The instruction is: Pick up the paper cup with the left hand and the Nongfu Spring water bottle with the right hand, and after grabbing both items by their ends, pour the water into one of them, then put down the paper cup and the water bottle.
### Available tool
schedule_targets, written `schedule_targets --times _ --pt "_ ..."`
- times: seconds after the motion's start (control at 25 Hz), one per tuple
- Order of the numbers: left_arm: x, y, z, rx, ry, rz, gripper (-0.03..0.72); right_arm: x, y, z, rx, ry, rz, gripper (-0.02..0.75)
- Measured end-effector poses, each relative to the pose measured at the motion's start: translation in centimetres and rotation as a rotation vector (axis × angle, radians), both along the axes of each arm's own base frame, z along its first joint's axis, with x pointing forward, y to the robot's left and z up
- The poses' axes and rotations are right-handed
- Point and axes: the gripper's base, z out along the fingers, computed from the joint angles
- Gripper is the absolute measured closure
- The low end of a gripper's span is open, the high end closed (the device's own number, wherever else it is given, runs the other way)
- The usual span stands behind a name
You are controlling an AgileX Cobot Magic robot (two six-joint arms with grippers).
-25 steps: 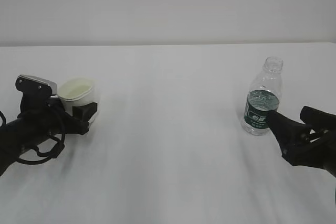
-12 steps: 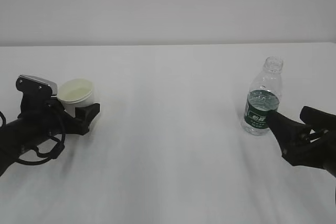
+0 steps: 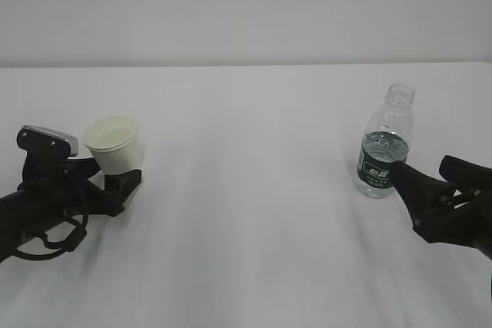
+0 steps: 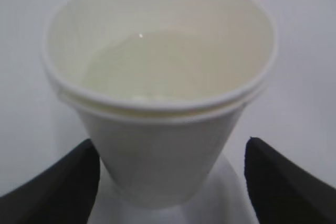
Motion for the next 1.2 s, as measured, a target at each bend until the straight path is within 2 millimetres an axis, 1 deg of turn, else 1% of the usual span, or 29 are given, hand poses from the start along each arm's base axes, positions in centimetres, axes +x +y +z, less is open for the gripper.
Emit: schedule_targets --times 0.28,0.56,0.72,0.96,1.08,1.2 --pt "-1.6 0.6 1.3 -0.001 0.007 0.040 0.062 -0.3 -0.1 -0.2 -0.009 0.009 0.001 0.146" --pt "-2.9 0.9 1.8 -0.039 0.041 0.063 0.076 -1.1 -0.3 -0.7 -0.041 0.030 0.010 0.146" --pt "-4.0 1.1 2.6 -0.076 0.055 0.081 0.088 -1.2 -0.3 -0.6 -0.041 0.025 0.011 0.146" --pt "-6.0 1.5 4.4 -0.092 0.036 0.084 0.097 -1.6 -0.5 1.6 -0.007 -0.089 0.006 0.146" --pt "-6.6 1.6 5.6 -0.117 0.010 0.089 0.100 -1.8 -0.7 2.7 0.027 -0.141 -0.011 0.146" --pt "-6.8 1.6 7.0 -0.169 -0.022 0.101 0.101 -2.0 -0.8 3.6 0.062 -0.181 -0.024 0.146"
